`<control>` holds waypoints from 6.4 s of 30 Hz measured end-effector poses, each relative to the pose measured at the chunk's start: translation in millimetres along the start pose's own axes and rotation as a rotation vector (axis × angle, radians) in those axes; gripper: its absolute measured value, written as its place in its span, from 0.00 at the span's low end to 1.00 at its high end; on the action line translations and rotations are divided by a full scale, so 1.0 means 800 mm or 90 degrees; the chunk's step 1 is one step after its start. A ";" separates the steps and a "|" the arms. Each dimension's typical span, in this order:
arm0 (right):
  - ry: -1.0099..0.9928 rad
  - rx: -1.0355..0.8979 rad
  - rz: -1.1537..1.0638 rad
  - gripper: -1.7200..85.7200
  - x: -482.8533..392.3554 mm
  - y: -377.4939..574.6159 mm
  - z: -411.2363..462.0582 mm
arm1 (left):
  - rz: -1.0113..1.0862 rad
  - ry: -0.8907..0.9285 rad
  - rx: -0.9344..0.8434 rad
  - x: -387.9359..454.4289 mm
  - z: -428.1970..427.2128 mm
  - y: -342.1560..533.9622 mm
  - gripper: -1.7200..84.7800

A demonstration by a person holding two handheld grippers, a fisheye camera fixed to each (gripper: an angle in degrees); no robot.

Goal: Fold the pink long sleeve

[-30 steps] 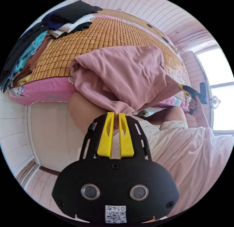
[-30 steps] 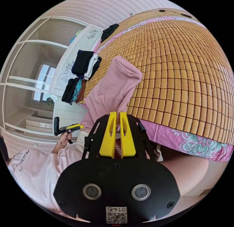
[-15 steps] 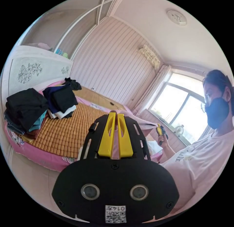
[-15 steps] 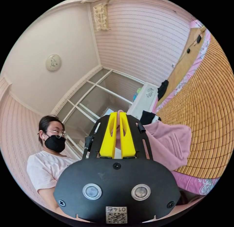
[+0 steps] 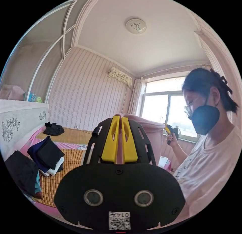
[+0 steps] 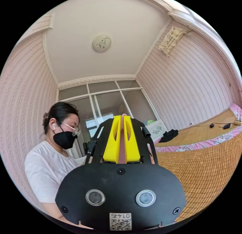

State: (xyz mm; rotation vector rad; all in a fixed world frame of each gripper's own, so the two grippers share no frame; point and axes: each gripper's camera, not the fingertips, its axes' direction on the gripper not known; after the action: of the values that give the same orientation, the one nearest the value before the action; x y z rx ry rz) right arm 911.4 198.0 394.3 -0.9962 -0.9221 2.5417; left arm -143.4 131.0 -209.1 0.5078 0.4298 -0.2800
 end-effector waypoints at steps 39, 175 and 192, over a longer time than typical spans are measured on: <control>0.601 -0.626 0.432 0.05 0.145 0.371 0.237 | -0.165 -0.183 -0.790 -0.133 0.429 0.485 0.06; 0.717 -0.742 0.194 0.06 0.627 0.098 0.582 | 0.153 0.070 -0.833 -0.343 1.483 0.796 0.08; 0.953 -0.552 0.376 0.13 0.301 0.148 0.285 | 0.161 0.132 -0.827 -0.340 1.467 0.760 0.08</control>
State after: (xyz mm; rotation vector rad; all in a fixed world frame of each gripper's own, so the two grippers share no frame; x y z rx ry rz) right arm 578.8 108.6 322.0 -2.9771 -1.1516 0.7410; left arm 219.9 69.3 1088.8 -0.6889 0.6423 0.3177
